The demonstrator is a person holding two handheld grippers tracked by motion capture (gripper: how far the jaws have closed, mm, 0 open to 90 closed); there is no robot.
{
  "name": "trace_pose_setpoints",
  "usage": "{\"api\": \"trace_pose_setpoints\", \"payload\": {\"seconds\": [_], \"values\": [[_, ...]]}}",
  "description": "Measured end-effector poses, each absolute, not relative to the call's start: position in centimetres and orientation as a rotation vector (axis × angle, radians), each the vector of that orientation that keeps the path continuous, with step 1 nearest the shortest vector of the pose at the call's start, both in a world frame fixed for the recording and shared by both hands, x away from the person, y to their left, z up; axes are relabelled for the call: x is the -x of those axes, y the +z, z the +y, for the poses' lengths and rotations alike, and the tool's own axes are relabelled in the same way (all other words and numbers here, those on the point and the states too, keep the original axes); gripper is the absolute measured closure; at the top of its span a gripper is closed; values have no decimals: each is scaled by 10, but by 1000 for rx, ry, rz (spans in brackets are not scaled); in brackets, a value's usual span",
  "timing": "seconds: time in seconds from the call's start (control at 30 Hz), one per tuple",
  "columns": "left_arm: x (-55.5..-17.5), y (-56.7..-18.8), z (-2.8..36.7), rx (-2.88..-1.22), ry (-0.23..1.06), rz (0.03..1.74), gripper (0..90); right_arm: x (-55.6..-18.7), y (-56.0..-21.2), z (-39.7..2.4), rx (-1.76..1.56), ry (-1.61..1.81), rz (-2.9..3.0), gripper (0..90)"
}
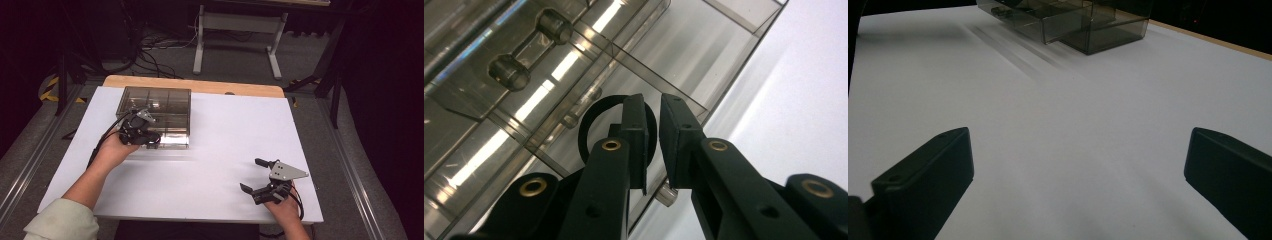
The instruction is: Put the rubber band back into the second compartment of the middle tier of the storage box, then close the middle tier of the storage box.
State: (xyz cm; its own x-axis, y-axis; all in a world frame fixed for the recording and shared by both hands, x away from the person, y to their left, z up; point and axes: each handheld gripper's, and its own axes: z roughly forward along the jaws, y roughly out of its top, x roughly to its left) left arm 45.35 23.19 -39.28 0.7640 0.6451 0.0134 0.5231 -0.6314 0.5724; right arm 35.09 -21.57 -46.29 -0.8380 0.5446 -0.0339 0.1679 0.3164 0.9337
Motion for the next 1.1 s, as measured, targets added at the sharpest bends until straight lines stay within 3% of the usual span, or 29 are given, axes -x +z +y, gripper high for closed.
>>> {"api": "trace_pose_setpoints", "payload": {"seconds": [0.47,1.1], "values": [[-437,-381,239,-2405,311,802,897,-350,-463,-215,-640,1529,2246,0],[-423,-383,250,-2487,284,740,898,-350,-463,-215,-638,1526,2244,0]]}}
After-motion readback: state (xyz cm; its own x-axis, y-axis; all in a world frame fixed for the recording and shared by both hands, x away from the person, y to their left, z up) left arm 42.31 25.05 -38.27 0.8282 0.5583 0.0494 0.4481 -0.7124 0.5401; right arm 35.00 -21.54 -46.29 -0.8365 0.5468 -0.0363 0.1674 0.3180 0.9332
